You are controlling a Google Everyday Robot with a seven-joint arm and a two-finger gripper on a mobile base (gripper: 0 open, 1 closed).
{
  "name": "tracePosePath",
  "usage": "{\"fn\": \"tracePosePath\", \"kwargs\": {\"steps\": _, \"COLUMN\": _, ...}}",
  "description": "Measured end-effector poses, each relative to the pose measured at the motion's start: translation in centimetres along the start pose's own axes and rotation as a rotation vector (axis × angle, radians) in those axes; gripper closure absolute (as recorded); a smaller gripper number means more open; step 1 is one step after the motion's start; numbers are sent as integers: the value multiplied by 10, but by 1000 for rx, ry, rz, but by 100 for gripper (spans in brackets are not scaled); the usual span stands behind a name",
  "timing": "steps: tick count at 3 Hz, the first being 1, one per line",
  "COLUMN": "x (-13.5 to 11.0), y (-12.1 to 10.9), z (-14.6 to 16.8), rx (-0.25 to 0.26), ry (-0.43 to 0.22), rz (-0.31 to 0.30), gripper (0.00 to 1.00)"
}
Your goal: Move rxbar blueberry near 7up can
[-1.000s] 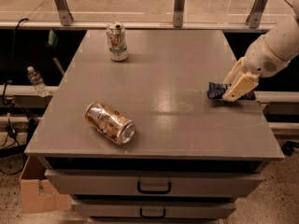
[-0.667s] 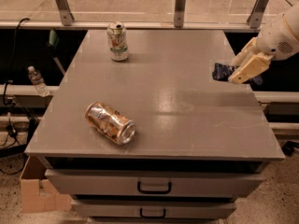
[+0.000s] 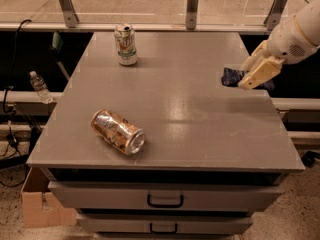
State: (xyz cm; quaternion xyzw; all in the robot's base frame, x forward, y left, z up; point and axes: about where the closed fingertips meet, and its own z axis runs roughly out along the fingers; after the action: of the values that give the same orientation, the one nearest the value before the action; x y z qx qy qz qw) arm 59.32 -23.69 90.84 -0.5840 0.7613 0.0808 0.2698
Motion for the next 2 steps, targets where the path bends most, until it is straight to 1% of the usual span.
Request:
{"fn": "tracePosePath", "kwargs": {"steps": 1, "x": -35, "y": -2, "z": 14, "rx": 2, "ry": -31, "rz": -13, "gripper": 100}}
{"fn": "tracePosePath", "kwargs": {"steps": 2, "x": -86, "y": -1, "z": 29, "rx": 15, "ry": -82, "rz": -13, "gripper": 100}}
